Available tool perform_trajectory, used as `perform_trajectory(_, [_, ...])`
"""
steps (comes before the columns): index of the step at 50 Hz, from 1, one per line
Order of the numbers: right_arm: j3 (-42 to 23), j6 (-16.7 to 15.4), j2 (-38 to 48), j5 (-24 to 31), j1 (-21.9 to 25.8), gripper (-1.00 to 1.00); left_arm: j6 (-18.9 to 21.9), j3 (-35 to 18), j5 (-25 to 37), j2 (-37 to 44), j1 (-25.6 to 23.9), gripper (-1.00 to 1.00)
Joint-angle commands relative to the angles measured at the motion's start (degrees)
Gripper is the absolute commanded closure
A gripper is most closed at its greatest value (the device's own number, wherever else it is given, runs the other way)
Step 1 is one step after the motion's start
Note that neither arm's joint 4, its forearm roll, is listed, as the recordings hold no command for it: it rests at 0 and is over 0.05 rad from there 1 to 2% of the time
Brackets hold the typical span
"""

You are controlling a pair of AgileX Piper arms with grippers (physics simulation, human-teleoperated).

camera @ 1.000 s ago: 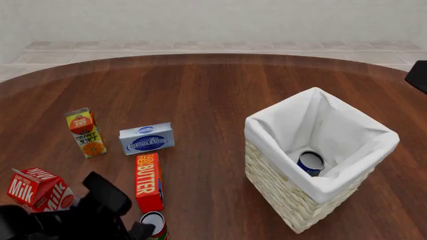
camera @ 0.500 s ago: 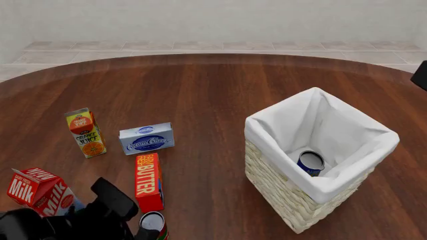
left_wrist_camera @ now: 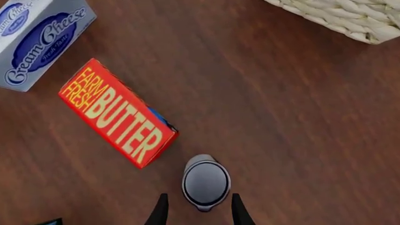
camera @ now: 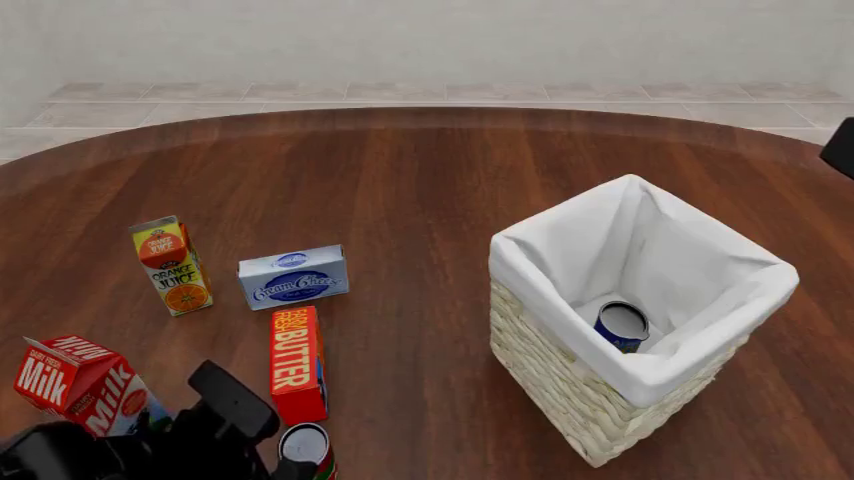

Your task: Pick up the alphabet soup and the tomato sauce, and put them in the basket.

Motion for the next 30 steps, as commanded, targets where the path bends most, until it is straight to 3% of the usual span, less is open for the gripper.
perform_trajectory(1, [0.0,-0.2,0.2,-0.2,-0.2,-1.0,0.3,0.4,-2.0,1.2,0.2,-1.0])
perform_trajectory(30, [-1.0,-0.3,-0.6,1.3,-0.5,-1.0,-1.5,2.0,-8.6,5.8,-2.0,-1.0])
